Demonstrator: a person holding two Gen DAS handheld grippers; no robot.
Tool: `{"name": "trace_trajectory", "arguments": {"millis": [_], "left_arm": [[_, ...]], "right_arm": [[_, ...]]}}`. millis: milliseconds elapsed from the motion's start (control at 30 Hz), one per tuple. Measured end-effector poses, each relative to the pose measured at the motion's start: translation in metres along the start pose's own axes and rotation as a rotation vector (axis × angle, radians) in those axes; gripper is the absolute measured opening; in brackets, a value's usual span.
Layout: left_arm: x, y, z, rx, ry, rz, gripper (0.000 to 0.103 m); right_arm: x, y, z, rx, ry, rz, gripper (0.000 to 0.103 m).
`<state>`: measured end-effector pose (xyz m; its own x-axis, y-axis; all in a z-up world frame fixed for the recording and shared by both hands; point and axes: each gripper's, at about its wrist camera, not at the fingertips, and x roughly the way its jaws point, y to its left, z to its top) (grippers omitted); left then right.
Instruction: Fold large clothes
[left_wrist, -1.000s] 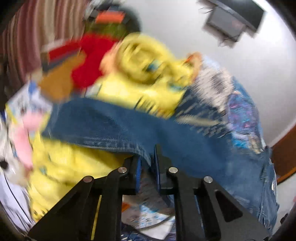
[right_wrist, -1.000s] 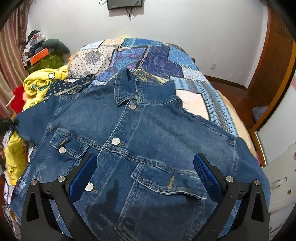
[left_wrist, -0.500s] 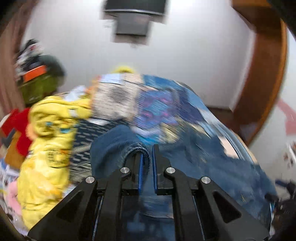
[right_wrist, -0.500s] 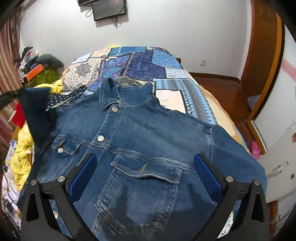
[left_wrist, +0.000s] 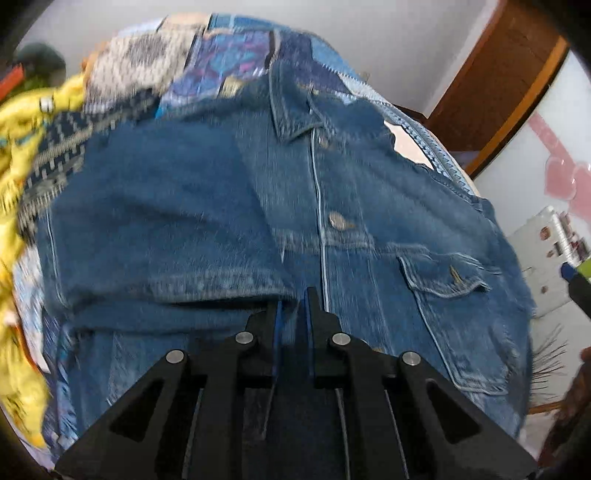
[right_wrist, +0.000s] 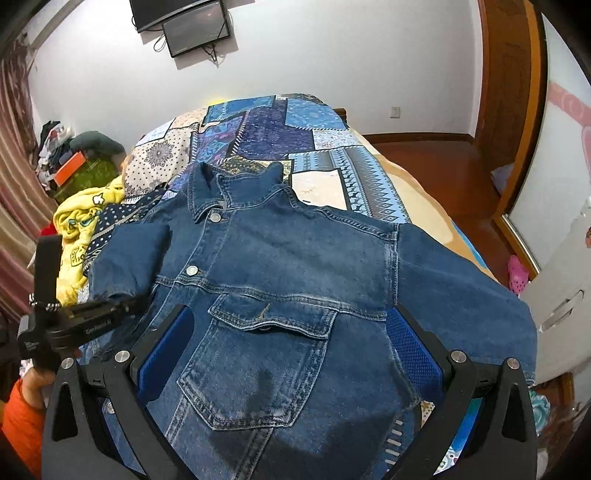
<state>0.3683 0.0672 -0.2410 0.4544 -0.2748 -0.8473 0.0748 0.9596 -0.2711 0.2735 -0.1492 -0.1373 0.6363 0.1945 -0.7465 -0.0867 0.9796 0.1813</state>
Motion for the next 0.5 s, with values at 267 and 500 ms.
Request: {"name": "trace_trajectory", "arguments": {"millis": [267,500], "left_arm": [[-0.057,0.035,0.000,-0.079,-0.110,-0.016,0.058],[-0.078,0.125,-0.004,-0.369,-0.181,-0.053,0.071]], "right_arm": [[0.003,0.004,0.001,-0.006,0.003,0.001,0.103],[0.009,0.015,0.001,-0.034,0.010,-0.008,0.103]]}}
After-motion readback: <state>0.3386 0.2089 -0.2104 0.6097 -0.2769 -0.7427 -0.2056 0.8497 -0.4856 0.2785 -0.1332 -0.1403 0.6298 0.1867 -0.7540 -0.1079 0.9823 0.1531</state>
